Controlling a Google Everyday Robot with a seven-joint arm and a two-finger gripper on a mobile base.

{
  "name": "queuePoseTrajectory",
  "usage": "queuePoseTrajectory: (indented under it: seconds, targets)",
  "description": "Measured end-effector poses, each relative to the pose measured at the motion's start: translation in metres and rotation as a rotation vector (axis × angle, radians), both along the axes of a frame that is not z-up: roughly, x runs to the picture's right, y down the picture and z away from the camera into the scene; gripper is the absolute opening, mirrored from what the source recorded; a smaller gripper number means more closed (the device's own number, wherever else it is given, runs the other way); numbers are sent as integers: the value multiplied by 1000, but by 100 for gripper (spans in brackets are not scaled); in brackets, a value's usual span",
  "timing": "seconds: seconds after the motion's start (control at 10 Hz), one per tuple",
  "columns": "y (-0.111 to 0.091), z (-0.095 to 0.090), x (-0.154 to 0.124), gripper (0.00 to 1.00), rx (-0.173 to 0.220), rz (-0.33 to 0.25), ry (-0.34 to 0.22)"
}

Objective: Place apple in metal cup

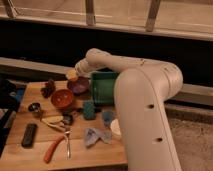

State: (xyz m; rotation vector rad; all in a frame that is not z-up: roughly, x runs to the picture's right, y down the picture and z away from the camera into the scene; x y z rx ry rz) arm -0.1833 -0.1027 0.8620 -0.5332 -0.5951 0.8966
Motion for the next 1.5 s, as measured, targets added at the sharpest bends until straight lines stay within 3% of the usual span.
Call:
queuePoseTrajectory:
  seconds: [0.7,1.3,1.5]
  targets:
    - [50,-84,-116,0,-25,-157,-325]
    - [51,-83,-117,0,-25,-166,-335]
    - [67,-79,-141,0,-41,-195,-377]
